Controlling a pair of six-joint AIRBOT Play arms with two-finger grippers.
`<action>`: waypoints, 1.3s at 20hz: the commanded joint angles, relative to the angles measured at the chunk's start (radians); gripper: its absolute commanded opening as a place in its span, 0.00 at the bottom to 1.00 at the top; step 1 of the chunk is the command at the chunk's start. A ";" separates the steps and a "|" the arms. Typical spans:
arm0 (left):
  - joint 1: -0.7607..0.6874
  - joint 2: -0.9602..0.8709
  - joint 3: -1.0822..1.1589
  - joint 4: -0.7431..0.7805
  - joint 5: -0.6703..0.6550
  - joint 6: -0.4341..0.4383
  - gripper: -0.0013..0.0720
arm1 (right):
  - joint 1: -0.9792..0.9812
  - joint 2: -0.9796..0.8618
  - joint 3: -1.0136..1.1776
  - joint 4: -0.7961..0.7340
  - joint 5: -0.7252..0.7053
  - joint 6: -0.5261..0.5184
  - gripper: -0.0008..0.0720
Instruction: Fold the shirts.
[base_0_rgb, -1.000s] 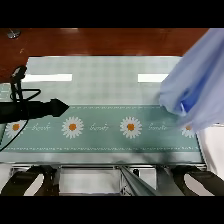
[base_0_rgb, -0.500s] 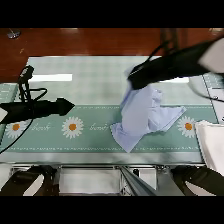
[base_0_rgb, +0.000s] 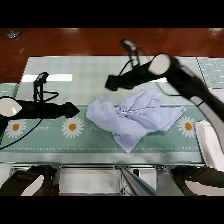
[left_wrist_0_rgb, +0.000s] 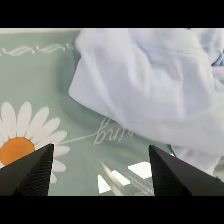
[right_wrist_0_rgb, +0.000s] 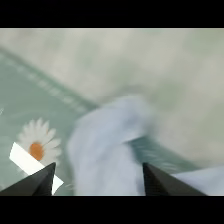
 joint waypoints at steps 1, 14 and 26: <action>-0.035 -0.040 -0.021 -0.014 -0.055 -0.009 0.98 | -0.305 0.076 0.017 -0.102 0.187 -0.024 0.87; -0.315 -0.380 -0.128 -0.597 0.529 0.186 0.97 | -0.890 0.359 -0.780 -0.071 0.109 -0.172 0.86; -0.265 -0.438 0.074 -0.596 0.285 0.321 0.05 | -0.889 0.176 -0.782 0.114 0.121 -0.225 0.86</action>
